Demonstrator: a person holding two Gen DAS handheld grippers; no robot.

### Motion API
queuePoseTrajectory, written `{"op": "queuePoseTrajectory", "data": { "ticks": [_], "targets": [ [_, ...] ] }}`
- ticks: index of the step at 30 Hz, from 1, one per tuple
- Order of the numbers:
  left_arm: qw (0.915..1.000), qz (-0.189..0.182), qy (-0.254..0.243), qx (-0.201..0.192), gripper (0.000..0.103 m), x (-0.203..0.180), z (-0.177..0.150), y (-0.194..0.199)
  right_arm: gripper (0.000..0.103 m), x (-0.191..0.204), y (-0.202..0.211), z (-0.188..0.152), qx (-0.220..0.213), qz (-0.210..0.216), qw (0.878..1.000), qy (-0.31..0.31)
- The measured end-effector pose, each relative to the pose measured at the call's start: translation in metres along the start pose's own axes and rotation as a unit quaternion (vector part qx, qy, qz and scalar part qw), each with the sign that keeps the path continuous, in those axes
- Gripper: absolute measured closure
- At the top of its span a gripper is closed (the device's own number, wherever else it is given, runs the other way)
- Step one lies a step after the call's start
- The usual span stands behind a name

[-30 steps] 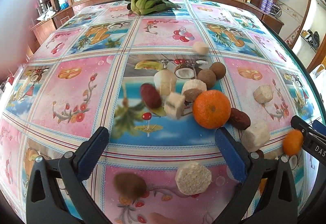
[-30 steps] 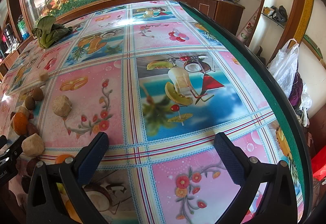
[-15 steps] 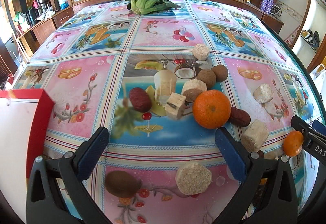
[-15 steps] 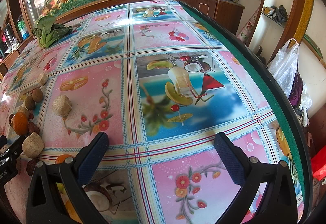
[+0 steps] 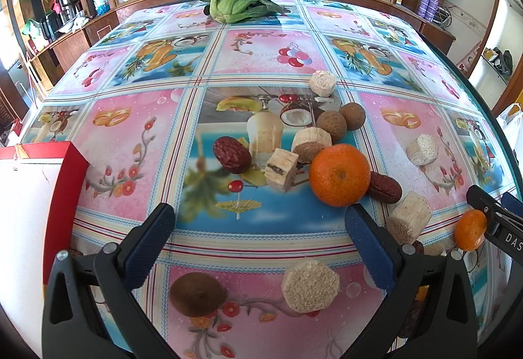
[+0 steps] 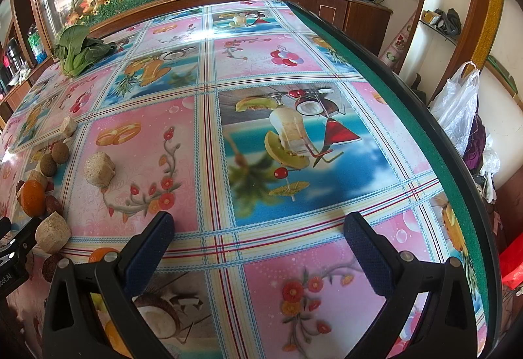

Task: Organize fruits
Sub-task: 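Move both tools toward the scattered fruits on the tablecloth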

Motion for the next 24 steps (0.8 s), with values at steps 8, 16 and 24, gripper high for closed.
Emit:
{"op": "queuePoseTrajectory", "data": {
  "ticks": [8,16,24],
  "targets": [
    [1.0000,0.005,-0.003,0.007,0.000,0.001,-0.005,0.005,0.000,0.002,0.001,-0.002,0.004,-0.002,1.000,0.000],
    [0.9941,0.026,-0.015,-0.104,0.000,0.016,-0.017,0.097,0.001,0.028,0.070,-0.007,-0.114,0.063,0.991,0.017],
    [0.9896,0.026,0.004,-0.142,0.000,0.037,-0.022,0.145,0.001,0.068,0.113,-0.031,-0.146,0.100,0.982,0.069]
  ]
}}
Point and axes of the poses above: each gripper's, at about its wrist camera, not at the fingertips, and y roughly against the way its jaws point, x to its left, z to its top, the point moved 7 cm from there along -y, roughly the way its jaws point, and after that the axes turned 1 degree about -y, right-handed, at the moved point
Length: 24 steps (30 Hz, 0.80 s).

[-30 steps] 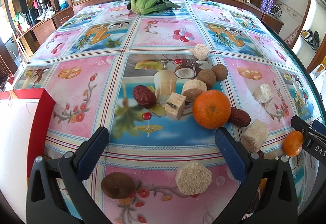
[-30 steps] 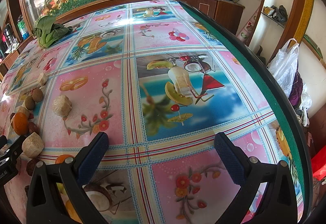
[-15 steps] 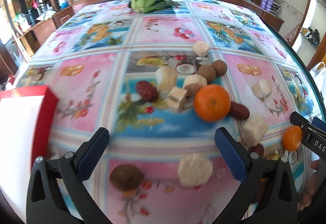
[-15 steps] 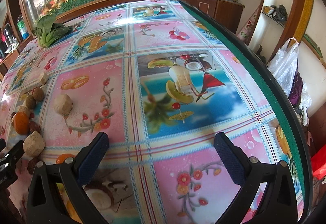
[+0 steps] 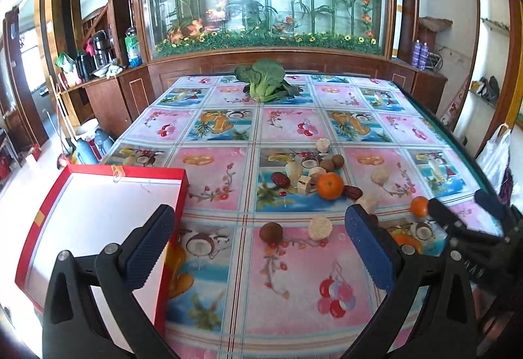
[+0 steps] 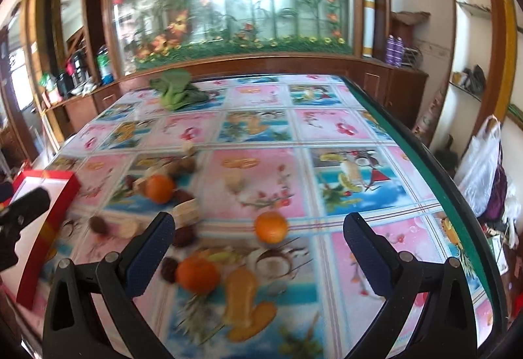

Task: Organize fruits
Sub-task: 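Move both tools toward the scattered fruits on the tablecloth, then grasp an orange with the right tool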

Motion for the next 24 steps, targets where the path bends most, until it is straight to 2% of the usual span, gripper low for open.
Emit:
{"op": "queuePoseTrajectory", "data": {
  "ticks": [9,13,17,24],
  "targets": [
    [0.9998,0.015,0.001,0.009,0.000,0.011,-0.011,0.002,0.001,0.012,0.017,-0.008,0.000,0.022,0.999,0.039],
    [0.9996,0.020,0.004,0.019,0.000,0.016,-0.015,-0.004,0.001,0.010,0.018,-0.017,0.001,0.023,0.998,0.059],
    [0.9995,0.018,-0.006,0.027,0.000,0.017,-0.021,-0.008,0.001,0.008,0.012,-0.024,0.016,0.044,0.997,0.058],
    [0.9977,-0.003,-0.023,0.063,0.000,0.016,-0.040,-0.027,0.011,0.019,-0.001,-0.033,0.047,0.081,0.993,0.065]
  ]
}}
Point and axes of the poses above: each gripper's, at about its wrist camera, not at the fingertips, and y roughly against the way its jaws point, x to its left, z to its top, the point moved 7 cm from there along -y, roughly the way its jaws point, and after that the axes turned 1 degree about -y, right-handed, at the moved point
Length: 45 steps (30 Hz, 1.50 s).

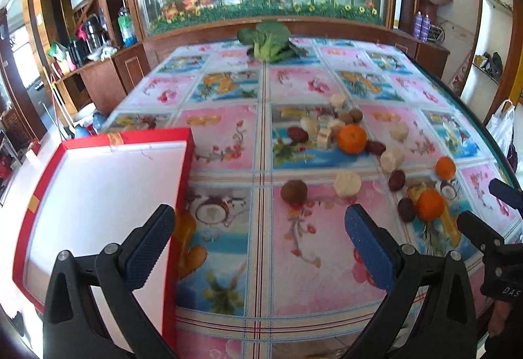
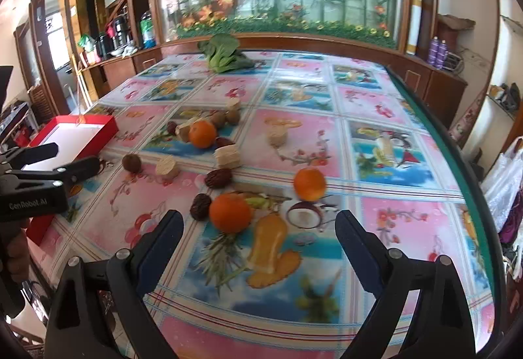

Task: Organize fruits
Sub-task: 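Grasp an orange with the right tool, then grasp a second orange with the left tool while the right tool holds its orange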

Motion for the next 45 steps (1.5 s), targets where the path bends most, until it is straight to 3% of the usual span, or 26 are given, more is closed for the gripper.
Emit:
{"op": "queuePoseTrajectory", "data": {
  "ticks": [2,5,9,13,17,21,23,28,33,38,45],
  "targets": [
    [1.0000,-0.003,-0.005,0.006,0.000,-0.002,-0.004,-0.003,0.017,0.002,-0.002,0.000,0.000,0.004,1.000,0.004],
    [0.9995,-0.024,-0.018,0.014,0.000,-0.014,-0.007,-0.002,0.019,-0.008,-0.001,0.005,-0.004,0.016,1.000,-0.019],
    [0.9975,-0.057,-0.039,0.011,0.000,-0.035,-0.004,0.005,0.018,-0.038,-0.004,0.015,-0.006,-0.010,0.999,-0.037],
    [0.9944,-0.084,-0.062,0.014,0.000,-0.060,-0.003,0.010,0.022,-0.055,-0.024,0.020,0.024,-0.007,0.998,-0.058],
    [0.9918,-0.098,-0.079,0.022,0.000,-0.076,-0.004,0.008,0.051,-0.057,-0.049,0.018,0.064,-0.004,0.996,-0.068],
    [0.9884,-0.111,-0.101,0.024,0.006,-0.088,-0.003,0.007,0.064,-0.060,-0.064,0.010,0.094,0.013,0.992,-0.088],
    [0.9851,-0.125,-0.115,0.028,0.018,-0.097,-0.003,0.006,0.071,-0.058,-0.061,0.009,0.090,0.019,0.992,-0.085],
    [0.9757,-0.157,-0.144,0.050,0.031,-0.123,-0.004,-0.004,0.072,-0.066,-0.059,0.011,0.080,0.034,0.991,-0.106],
    [0.9671,-0.181,-0.168,0.062,0.033,-0.151,0.004,-0.014,0.072,-0.089,-0.050,0.022,0.048,0.043,0.983,-0.172],
    [0.9593,-0.196,-0.185,0.085,0.050,-0.172,0.004,-0.030,0.072,-0.102,-0.044,0.026,0.031,0.039,0.978,-0.200],
    [0.9575,-0.199,-0.190,0.086,0.051,-0.179,0.000,-0.037,0.072,-0.100,-0.044,0.029,0.028,0.048,0.978,-0.202]
  ]
}}
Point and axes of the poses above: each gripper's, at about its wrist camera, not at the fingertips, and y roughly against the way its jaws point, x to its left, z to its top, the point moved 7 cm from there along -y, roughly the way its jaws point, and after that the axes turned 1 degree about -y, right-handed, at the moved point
